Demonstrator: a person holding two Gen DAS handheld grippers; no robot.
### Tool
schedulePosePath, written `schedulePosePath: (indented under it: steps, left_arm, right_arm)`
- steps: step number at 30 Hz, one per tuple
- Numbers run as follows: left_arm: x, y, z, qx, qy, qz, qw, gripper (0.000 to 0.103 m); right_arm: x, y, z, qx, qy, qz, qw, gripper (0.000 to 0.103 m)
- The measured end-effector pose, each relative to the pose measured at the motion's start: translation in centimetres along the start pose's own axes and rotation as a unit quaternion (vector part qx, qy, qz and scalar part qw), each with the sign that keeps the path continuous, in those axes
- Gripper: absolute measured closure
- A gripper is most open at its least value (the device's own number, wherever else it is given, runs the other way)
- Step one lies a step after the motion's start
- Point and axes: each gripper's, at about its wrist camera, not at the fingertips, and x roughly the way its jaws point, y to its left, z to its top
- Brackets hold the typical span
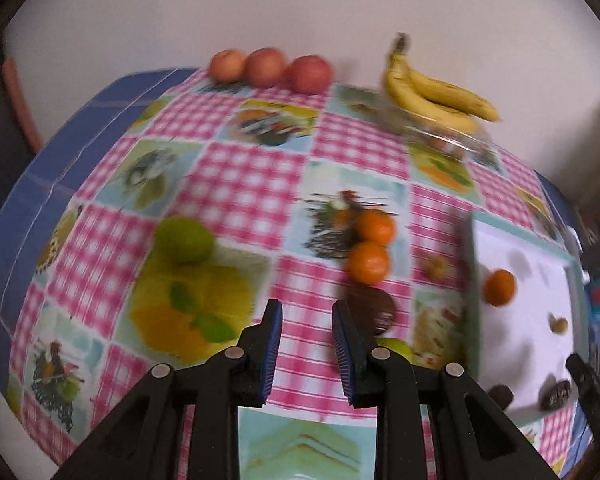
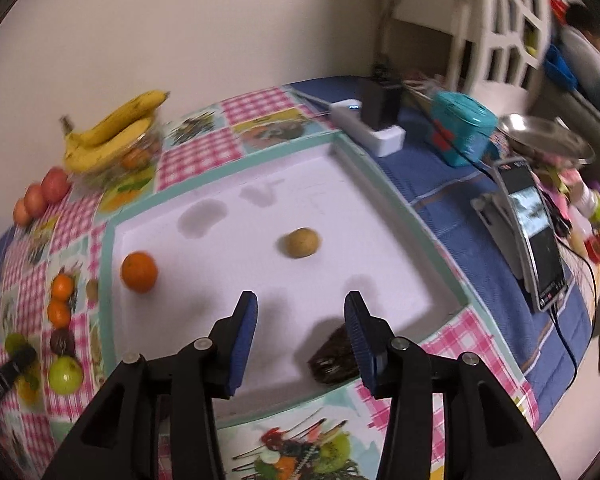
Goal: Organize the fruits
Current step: 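Lower the passion fruit into the tray and open the right tool while the left tool releases the date, then move both tools back from the tray toward the green fruits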
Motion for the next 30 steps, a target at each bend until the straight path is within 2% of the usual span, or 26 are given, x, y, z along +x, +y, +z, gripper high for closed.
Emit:
schedulePosePath:
  steps: [1, 2, 3, 5, 7, 8, 9, 11, 17, 23, 27, 30]
  left_arm:
    - [0.2, 0.7, 0.1, -0.011, 0.004, 0.003, 0.9999, 0.073]
    - [0.4, 1.2, 0.2, -0.022, 0.007, 0.009, 0.9997, 0.064]
    - [0.5, 1.8, 0.2, -0.033, 0.009, 0.017, 0.9993, 0.043]
    - [0.5, 2.5, 0.2, -0.046, 0.008, 0.031, 0.9984, 0.021]
    - [0.5, 3.2, 0.5, -0.059, 0.001, 0.041, 0.9974, 0.02]
    - [0.4, 3.4, 0.5, -0.063, -0.002, 0.047, 0.9969, 0.017]
    - [0.5, 3.6, 0.5, -0.065, -0.003, 0.055, 0.9964, 0.008]
    - [0.4, 3.8, 0.5, -0.066, -0.007, 0.074, 0.995, 0.0]
    - [0.4, 4.1, 0.8, -0.056, -0.019, 0.103, 0.9929, 0.0]
    - [0.3, 4.9, 1.0, -0.062, -0.034, 0.088, 0.9936, 0.0]
    - [0.4, 6.0, 1.2, -0.084, -0.045, 0.078, 0.9923, 0.0]
    - [0.5, 7.3, 1.5, -0.108, -0.053, 0.064, 0.9907, 0.0]
  right_arm:
    - [-0.1, 0.6, -0.1, -0.011, -0.001, 0.003, 1.0, 0.057]
    - [-0.1, 1.2, -0.2, -0.022, -0.001, 0.005, 1.0, 0.057]
    - [-0.2, 2.1, -0.3, -0.035, -0.002, 0.011, 0.999, 0.057]
    - [-0.3, 3.1, -0.5, -0.05, -0.001, 0.023, 0.999, 0.057]
    - [-0.2, 4.3, -0.7, -0.065, 0.003, 0.037, 0.997, 0.057]
    - [-0.1, 4.8, -0.8, -0.075, 0.004, 0.04, 0.996, 0.055]
    - [-0.1, 5.3, -1.0, -0.084, 0.005, 0.04, 0.996, 0.048]
    - [0.1, 6.0, -1.3, -0.097, 0.007, 0.043, 0.994, 0.033]
    - [0.0, 6.6, -1.5, -0.103, 0.0, 0.055, 0.993, 0.01]
    - [-0.2, 7.8, -1.2, -0.103, -0.009, 0.068, 0.992, 0.01]
    - [-0.9, 9.6, -1.1, -0.096, -0.014, 0.089, 0.991, 0.01]
    - [-1.6, 11.2, -1.2, -0.113, -0.03, 0.1, 0.988, 0.01]
